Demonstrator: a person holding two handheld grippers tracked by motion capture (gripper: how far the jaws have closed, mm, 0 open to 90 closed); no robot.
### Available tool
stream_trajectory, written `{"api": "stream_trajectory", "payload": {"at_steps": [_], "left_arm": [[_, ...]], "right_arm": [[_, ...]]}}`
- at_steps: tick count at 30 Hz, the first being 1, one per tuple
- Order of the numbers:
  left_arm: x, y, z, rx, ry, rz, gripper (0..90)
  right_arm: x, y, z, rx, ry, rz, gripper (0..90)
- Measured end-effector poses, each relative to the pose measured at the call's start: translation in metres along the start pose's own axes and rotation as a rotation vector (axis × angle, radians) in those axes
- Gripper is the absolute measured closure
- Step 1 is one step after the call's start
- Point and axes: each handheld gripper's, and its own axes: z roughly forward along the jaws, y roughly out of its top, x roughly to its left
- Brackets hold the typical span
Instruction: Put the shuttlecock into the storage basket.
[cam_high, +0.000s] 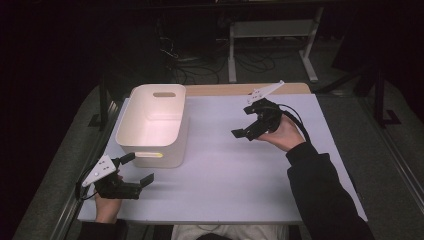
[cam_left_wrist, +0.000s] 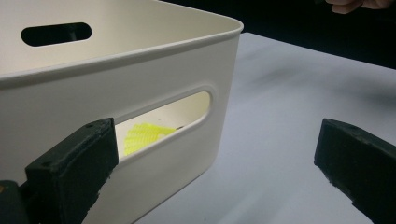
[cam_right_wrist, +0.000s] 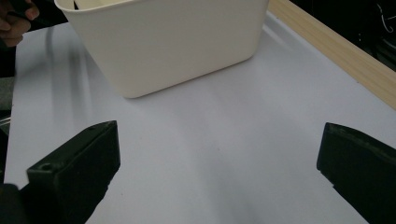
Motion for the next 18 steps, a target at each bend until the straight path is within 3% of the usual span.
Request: {"api": "stream_trajectory", "payload": {"at_steps": [18], "left_arm": [[0.0, 0.0, 0.0, 0.0, 0.001, 0.0, 0.0]], "right_arm": [[-0.001, -0.033, -0.015, -0.019, -0.025, 0.033, 0.0]]}}
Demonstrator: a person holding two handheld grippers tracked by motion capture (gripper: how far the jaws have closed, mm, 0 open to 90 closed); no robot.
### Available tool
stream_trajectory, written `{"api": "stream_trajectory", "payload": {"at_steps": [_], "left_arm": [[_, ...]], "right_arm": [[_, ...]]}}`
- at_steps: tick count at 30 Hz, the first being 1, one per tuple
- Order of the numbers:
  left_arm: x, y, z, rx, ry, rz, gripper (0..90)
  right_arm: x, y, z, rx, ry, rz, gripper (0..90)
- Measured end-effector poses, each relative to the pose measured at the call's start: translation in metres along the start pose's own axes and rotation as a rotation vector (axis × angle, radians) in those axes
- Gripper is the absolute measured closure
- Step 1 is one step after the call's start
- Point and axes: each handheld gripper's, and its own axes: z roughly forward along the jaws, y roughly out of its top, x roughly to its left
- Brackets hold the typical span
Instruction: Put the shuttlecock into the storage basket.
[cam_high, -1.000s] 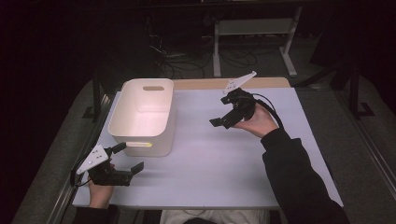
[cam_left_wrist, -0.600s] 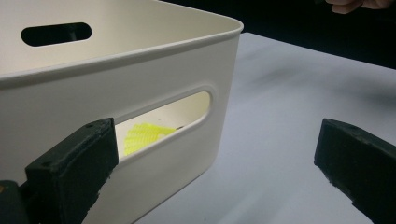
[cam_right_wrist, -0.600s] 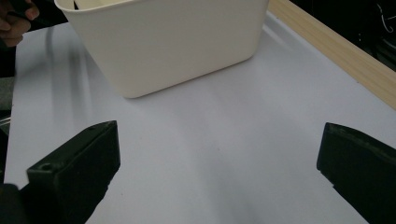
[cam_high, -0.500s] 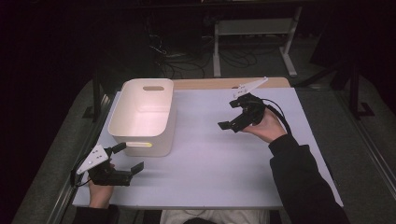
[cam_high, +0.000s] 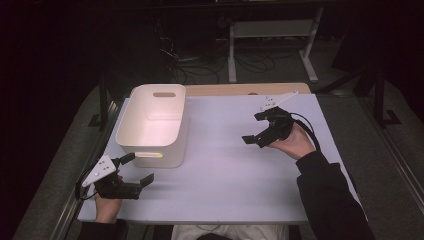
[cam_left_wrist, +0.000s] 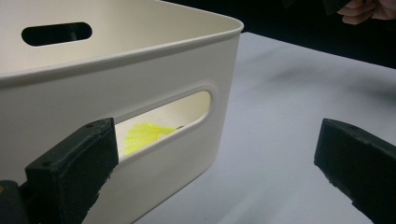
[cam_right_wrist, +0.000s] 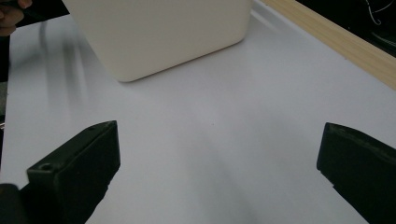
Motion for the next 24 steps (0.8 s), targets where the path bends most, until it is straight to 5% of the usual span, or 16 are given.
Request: {"api": "stream_trajectory", "payload": {"at_steps": [24], "left_arm": [[0.0, 0.0, 0.0, 0.001, 0.002, 0.001, 0.0]], "right_arm": [[0.0, -0.035, -0.011, -0.025, -0.005, 0.059, 0.0]]}}
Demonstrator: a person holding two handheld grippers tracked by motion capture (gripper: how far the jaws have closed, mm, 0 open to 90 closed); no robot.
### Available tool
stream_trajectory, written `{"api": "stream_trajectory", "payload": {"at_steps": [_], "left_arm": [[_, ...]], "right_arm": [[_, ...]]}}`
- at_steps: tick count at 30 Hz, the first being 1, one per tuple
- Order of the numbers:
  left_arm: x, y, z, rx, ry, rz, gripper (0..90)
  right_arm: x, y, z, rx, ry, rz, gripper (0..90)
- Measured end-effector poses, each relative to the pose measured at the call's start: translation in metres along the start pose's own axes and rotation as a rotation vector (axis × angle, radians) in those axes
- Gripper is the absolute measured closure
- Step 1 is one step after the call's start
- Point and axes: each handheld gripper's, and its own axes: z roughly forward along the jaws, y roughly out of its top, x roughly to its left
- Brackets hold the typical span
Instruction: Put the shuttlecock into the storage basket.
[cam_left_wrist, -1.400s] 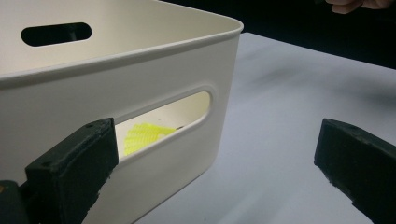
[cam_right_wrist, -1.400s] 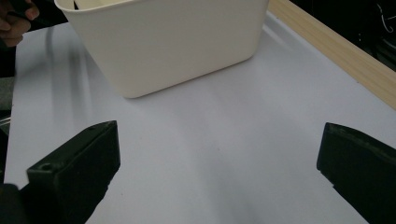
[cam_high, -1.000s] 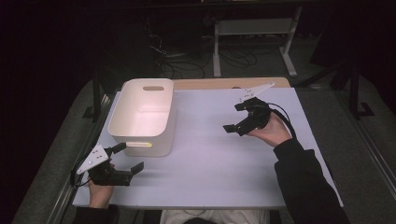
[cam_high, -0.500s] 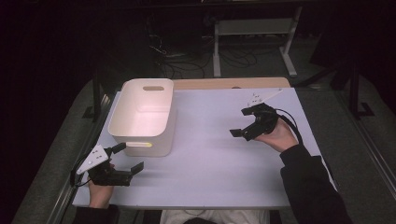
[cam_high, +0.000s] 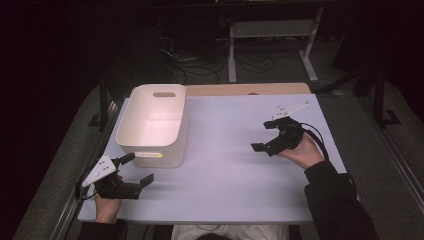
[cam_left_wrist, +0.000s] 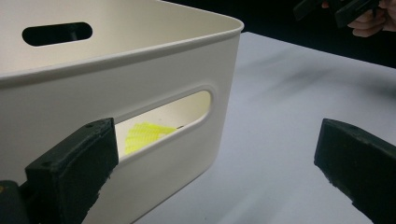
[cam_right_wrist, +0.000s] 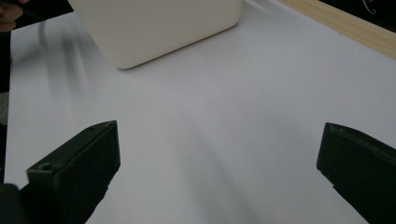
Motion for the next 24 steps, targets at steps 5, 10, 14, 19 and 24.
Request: {"api": "stream_trajectory", "payload": {"at_steps": [5, 10, 14, 19, 24], "left_arm": [[0.0, 0.0, 0.0, -0.001, 0.0, 0.001, 0.0], [0.0, 0.0, 0.0, -0.001, 0.0, 0.0, 0.0], [0.0, 0.0, 0.0, -0.001, 0.001, 0.0, 0.0], [0.0, 0.0, -0.001, -0.002, 0.001, 0.0, 0.0], [0.0, 0.0, -0.001, -0.003, 0.001, 0.001, 0.0]], "right_arm": [[0.002, -0.006, -0.002, -0.009, 0.004, 0.004, 0.0], [0.002, -0.011, -0.004, -0.011, 0.001, 0.015, 0.0], [0.003, -0.02, -0.007, -0.009, -0.001, 0.027, 0.0], [0.005, -0.026, -0.009, -0.009, -0.004, 0.033, 0.0], [0.007, -0.034, -0.014, -0.013, -0.009, 0.041, 0.0]]}}
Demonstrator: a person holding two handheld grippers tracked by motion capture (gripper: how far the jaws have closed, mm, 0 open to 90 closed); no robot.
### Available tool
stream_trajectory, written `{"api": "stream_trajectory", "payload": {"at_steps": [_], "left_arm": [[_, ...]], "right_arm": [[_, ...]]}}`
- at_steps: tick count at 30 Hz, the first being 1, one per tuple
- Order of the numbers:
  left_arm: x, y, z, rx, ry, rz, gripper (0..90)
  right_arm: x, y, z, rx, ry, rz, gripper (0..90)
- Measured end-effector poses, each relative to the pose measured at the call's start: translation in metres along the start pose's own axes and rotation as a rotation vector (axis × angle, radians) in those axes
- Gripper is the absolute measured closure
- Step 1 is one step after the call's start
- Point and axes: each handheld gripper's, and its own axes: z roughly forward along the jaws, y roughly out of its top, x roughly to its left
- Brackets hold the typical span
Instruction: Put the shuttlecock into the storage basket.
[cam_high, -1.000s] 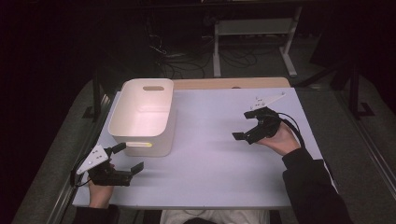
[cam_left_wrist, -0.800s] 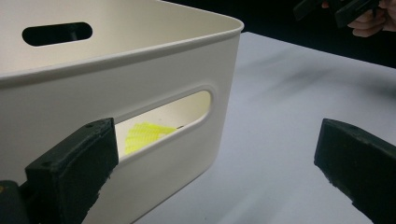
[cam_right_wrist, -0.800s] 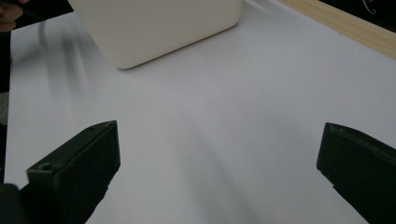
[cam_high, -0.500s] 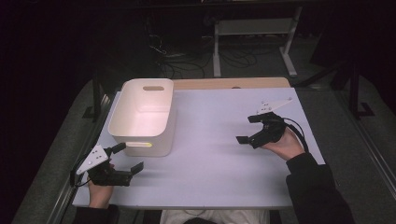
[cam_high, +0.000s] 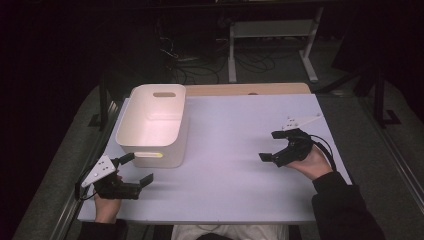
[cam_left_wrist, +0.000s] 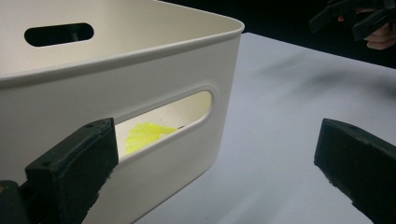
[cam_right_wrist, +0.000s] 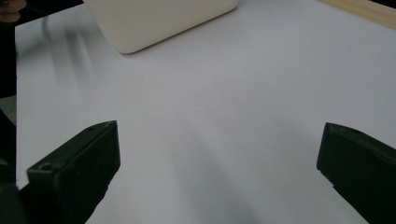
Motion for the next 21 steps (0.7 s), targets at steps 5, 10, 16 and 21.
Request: {"api": "stream_trajectory", "payload": {"at_steps": [5, 10, 16, 21], "left_arm": [[0.0, 0.0, 0.0, 0.001, 0.0, -0.002, 0.0], [0.0, 0.0, 0.0, 0.001, 0.0, 0.0, 0.0], [0.0, 0.0, 0.0, 0.002, 0.0, 0.0, 0.0], [0.0, 0.0, 0.0, 0.001, 0.0, -0.002, 0.0]], "right_arm": [[0.001, -0.01, -0.003, -0.004, -0.012, 0.01, 0.0], [0.002, -0.02, -0.006, -0.007, -0.027, 0.018, 0.0], [0.002, -0.032, -0.014, -0.031, -0.058, 0.032, 0.0], [0.003, -0.042, -0.021, -0.05, -0.089, 0.043, 0.0]]}}
